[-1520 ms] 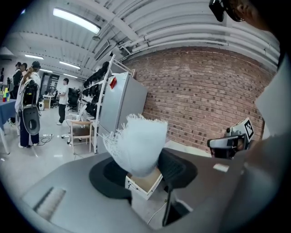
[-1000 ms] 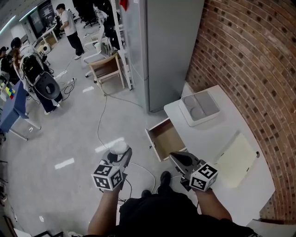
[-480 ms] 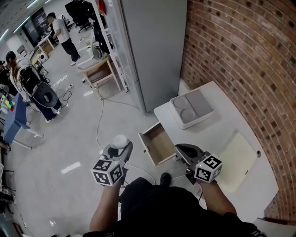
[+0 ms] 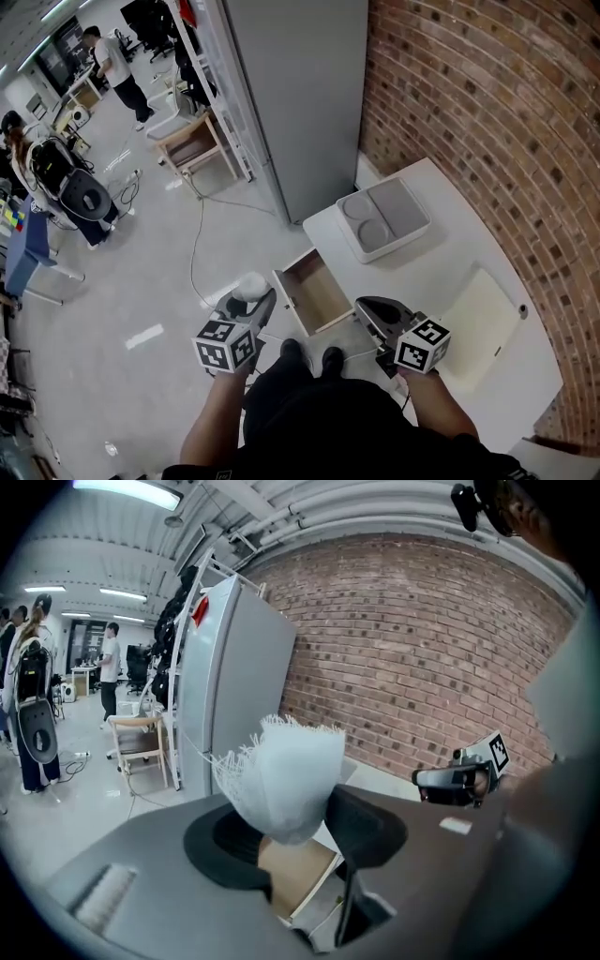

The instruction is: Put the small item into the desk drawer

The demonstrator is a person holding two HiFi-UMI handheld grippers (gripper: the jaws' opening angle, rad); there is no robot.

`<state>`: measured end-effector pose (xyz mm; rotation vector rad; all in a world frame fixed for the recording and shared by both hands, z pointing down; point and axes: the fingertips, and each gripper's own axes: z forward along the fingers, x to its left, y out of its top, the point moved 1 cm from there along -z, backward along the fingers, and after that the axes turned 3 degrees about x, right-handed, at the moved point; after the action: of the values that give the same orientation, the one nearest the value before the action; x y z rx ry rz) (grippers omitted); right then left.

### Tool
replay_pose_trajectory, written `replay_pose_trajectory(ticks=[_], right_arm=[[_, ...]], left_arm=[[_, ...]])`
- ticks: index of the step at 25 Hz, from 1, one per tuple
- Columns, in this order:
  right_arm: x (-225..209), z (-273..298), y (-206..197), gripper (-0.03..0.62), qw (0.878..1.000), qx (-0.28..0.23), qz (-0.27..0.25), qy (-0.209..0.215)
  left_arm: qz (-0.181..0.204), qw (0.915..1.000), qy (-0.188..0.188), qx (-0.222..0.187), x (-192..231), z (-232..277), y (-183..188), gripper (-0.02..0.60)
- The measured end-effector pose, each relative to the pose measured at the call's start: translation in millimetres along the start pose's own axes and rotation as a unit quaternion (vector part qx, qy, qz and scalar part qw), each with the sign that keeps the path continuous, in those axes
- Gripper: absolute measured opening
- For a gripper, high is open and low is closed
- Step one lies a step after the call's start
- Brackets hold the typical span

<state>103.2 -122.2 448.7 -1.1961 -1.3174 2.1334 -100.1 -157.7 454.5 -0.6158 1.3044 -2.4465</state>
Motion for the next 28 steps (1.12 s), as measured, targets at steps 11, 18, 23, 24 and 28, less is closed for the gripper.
replay_pose_trajectory(ticks=[11, 18, 23, 24, 28], right_arm=[[-27.9, 45.7, -33.5, 0.012, 0.999, 0.026, 0.04, 0.007], [-38.7, 84.0, -68.6, 0.011, 0.996, 0.074, 0.051, 0.0], [-46.8, 109.1, -82.5, 0.011, 0.994, 0.095, 0.052, -0.001], [-48.6, 114.1, -85.5, 0.011, 0.994, 0.101, 0.051, 0.0], [-53.9, 127.5, -105.2, 0.011, 0.99, 0.125, 0.064, 0.005]], left_arm=[[-0.002, 0.9933, -0.036, 0.11, 14.6, 73.1, -64.1, 0.196], [-0.015, 0.9846, -0.061, 0.163, 37.6, 117.1, -109.4, 0.196], [-0.02, 0.9779, -0.081, 0.192, 44.2, 151.2, -138.7, 0.196], [-0.02, 0.9761, -0.084, 0.199, 45.6, 158.8, -144.1, 0.196], [-0.02, 0.9672, -0.096, 0.234, 48.4, 187.0, -171.6, 0.196]])
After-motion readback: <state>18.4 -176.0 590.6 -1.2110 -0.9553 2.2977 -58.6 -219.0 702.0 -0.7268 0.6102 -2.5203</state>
